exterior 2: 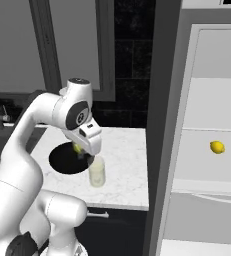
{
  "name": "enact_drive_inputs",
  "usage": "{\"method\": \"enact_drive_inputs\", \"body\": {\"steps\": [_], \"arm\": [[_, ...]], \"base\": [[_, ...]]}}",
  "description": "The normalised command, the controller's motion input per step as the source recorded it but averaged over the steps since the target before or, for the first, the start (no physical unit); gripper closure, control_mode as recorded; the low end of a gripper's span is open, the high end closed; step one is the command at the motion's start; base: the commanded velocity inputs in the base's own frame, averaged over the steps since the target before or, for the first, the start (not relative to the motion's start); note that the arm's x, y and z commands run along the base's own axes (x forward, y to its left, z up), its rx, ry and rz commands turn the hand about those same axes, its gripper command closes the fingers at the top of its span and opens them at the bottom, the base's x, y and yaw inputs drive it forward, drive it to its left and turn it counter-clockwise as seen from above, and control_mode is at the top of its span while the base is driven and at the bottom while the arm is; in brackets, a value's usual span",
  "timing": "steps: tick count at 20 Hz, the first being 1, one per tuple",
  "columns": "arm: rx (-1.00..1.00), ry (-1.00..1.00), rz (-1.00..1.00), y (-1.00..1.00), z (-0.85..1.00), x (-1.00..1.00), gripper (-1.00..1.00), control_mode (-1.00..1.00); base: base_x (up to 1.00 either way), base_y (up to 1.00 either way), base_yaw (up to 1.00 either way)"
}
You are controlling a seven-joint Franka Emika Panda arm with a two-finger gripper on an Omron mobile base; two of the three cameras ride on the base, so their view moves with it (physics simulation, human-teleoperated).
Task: Grab a lemon wedge from the fridge and one ice cube from the ice bowl, and put them in the glass of lemonade.
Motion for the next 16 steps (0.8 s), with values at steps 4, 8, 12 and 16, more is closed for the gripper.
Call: {"method": "enact_drive_inputs", "body": {"steps": [4, 8, 12, 16], "arm": [[0.0, 0.0, 0.0, 0.0, -0.5, 0.16, 1.0, -1.0], [0.0, 0.01, -0.01, 0.0, -0.4, 0.04, 1.0, -1.0], [-0.1, 0.0, -0.06, 0.01, -0.14, 0.0, 1.0, -1.0], [-0.05, 0.0, -0.04, 0.0, -0.13, 0.01, 1.0, -1.0]], "base": [[0.0, 0.0, 0.0], [0.0, 0.0, 0.0], [0.0, 0.0, 0.0], [0.0, 0.0, 0.0]]}}
